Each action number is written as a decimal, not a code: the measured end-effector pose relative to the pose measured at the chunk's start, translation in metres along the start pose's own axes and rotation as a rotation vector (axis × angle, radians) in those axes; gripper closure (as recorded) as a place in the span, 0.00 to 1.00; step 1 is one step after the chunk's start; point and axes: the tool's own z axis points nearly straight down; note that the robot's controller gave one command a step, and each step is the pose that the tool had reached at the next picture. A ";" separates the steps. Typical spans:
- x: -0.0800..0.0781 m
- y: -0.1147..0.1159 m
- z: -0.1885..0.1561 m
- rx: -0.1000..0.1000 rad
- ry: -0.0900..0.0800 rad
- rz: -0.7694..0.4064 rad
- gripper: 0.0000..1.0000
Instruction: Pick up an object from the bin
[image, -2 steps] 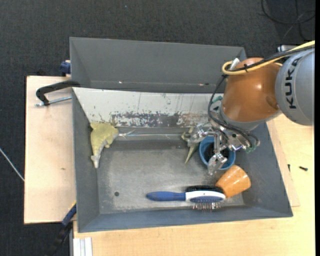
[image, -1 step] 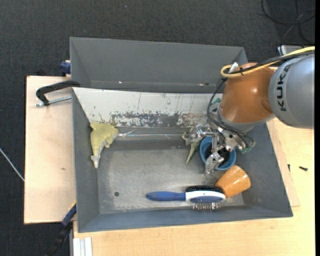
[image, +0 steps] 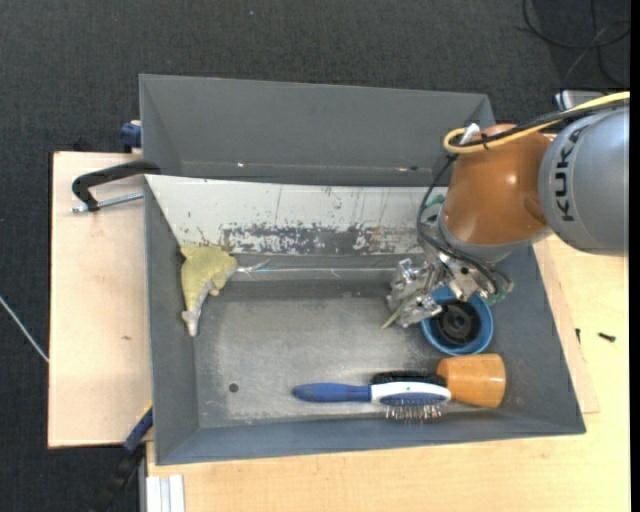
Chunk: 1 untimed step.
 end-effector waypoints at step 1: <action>0.011 0.008 -0.182 0.006 -0.005 -0.033 1.00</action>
Offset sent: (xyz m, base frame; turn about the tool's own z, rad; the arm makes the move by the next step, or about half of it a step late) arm -0.0175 0.0015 0.1755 -0.0347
